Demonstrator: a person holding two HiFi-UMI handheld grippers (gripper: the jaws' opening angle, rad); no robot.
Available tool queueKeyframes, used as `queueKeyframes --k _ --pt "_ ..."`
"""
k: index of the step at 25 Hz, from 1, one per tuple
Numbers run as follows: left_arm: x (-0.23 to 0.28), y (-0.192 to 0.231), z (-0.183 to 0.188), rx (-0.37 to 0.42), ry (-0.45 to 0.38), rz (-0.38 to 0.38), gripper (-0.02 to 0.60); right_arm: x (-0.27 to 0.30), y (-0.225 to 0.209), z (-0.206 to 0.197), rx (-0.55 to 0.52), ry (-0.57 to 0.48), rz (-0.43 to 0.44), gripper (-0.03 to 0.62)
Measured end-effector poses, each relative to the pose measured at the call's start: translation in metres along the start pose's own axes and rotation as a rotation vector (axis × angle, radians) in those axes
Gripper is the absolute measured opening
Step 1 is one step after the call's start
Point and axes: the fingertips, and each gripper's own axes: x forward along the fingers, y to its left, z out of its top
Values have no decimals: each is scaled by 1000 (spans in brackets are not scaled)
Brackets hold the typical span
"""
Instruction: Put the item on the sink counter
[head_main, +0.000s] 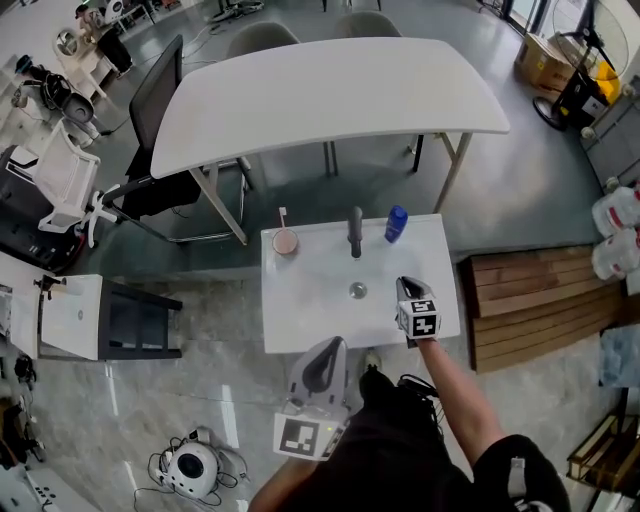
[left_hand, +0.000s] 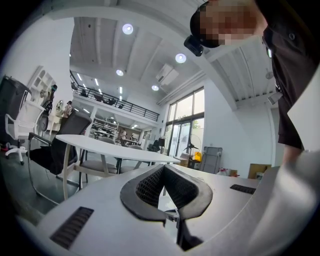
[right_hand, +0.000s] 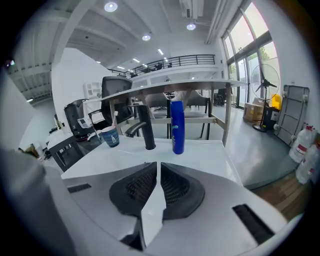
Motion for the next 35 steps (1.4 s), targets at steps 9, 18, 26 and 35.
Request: queueKeyframes --k 9,18,26,35 --pt "-99 0 0 14 -20 -33 15 -83 69 -27 66 -64 -33 14" --pt "-211 -24 -1 15 -55 -89 16 -193 144 -65 104 -125 -45 11" --pt "-289 -55 -5 25 -47 -119 16 -287 192 -93 113 -148 -38 10" --pt "-299 -115 -12 22 -32 -111 15 -380 185 -97 119 -211 1 10"
